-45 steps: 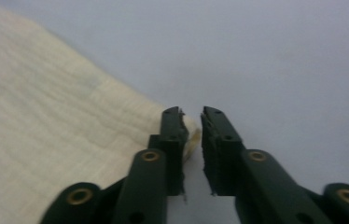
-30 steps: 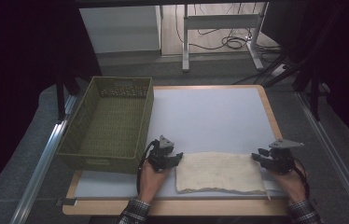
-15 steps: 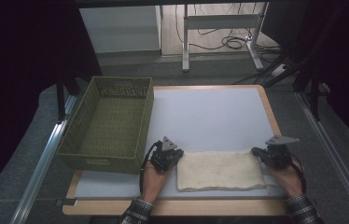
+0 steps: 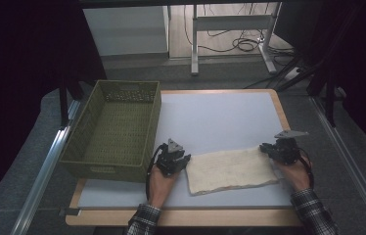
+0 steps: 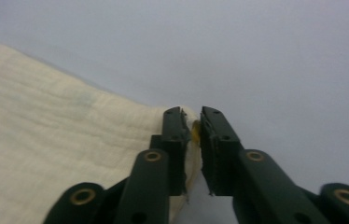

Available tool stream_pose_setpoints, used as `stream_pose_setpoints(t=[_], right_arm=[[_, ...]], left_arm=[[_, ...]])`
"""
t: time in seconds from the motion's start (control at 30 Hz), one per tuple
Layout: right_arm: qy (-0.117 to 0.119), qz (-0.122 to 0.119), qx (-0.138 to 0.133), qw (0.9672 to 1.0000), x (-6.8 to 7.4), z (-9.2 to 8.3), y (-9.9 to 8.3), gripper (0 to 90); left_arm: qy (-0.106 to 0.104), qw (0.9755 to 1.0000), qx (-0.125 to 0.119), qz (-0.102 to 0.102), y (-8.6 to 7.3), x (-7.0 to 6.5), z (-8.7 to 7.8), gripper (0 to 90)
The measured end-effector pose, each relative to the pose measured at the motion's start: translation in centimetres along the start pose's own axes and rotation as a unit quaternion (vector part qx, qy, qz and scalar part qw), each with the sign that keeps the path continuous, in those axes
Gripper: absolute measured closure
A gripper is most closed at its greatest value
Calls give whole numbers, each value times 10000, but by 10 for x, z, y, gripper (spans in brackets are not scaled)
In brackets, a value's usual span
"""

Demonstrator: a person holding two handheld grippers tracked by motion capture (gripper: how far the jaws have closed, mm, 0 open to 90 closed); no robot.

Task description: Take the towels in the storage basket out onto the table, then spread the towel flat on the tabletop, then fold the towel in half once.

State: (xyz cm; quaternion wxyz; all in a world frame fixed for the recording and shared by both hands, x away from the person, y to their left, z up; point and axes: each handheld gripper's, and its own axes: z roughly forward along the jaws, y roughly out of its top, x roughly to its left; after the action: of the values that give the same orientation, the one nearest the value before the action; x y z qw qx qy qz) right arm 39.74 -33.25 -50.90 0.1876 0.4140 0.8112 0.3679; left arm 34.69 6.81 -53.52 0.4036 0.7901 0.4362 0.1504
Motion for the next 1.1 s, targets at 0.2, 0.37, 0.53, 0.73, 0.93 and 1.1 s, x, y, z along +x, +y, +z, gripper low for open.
stream_pose_setpoints(t=[0.2, 0.37, 0.53, 0.73, 0.93, 1.1], right_arm=[[75, 133, -31, 9999, 0, -17, -2, 614], [203, 168, -41, 9996, 5, -28, -12, 529], [313, 74, 13, 9995, 15, -36, -22, 474], [480, 3, -17, 9988, 33, -40, -27, 439], [653, -182, -49, 9977, 56, -38, -27, 416], [836, -336, -55, 9959, 75, -34, -22, 406]], left_arm=[[-47, 9999, 149, 51, -2, 3, 9, 581], [94, 9995, 202, 228, -1, 2, 10, 474], [254, 9992, 202, 244, -1, 1, 10, 395], [238, 9994, 224, 124, -1, 4, 11, 353], [235, 9994, 220, 116, -2, 4, 11, 352], [231, 9994, 220, 113, -2, 4, 11, 352]])
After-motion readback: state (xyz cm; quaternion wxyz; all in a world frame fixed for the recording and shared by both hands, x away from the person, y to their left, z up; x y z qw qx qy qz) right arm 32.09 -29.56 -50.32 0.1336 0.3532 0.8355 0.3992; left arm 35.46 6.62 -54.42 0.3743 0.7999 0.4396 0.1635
